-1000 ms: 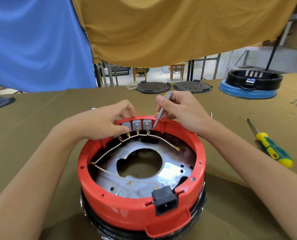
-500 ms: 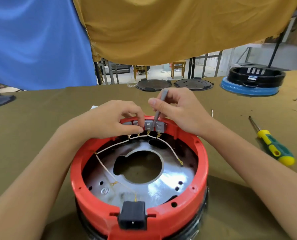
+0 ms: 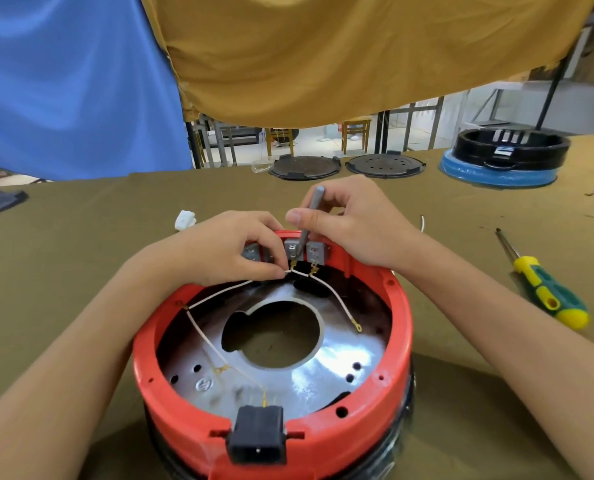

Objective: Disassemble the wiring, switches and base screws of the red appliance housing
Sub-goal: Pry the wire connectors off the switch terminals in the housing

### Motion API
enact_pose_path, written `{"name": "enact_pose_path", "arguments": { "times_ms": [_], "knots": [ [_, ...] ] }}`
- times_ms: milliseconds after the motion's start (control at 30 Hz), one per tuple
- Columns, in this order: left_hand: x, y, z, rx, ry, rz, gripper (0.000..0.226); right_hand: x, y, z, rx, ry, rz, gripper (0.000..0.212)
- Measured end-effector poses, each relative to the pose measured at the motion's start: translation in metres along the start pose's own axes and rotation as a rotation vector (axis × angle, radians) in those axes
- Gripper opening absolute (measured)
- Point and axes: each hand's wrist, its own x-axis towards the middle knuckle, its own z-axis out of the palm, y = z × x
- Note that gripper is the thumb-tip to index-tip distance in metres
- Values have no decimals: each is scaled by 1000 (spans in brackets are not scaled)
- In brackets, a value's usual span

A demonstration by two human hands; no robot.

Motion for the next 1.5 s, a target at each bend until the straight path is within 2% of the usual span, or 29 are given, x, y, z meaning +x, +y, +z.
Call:
{"name": "enact_pose_path", "arguments": {
  "times_ms": [267, 600, 1033, 1333, 1500],
  "knots": [
    [-1, 0, -1, -24, -13, 1, 5, 2, -2, 3, 60, 12, 112, 28],
    [-1, 0, -2, -9, -10, 5, 5, -2, -8, -1, -203, -62, -103, 23],
    [1, -4, -1, -56, -27, 17, 2, 3, -5, 6, 11, 33, 114, 32],
    [0, -4, -1, -74, -15, 14, 5, -1, -7, 4, -77, 58, 32, 25],
    [0, -3, 0, -65, -14, 14, 5, 0, -5, 5, -45, 46, 69, 28]
  ]
}}
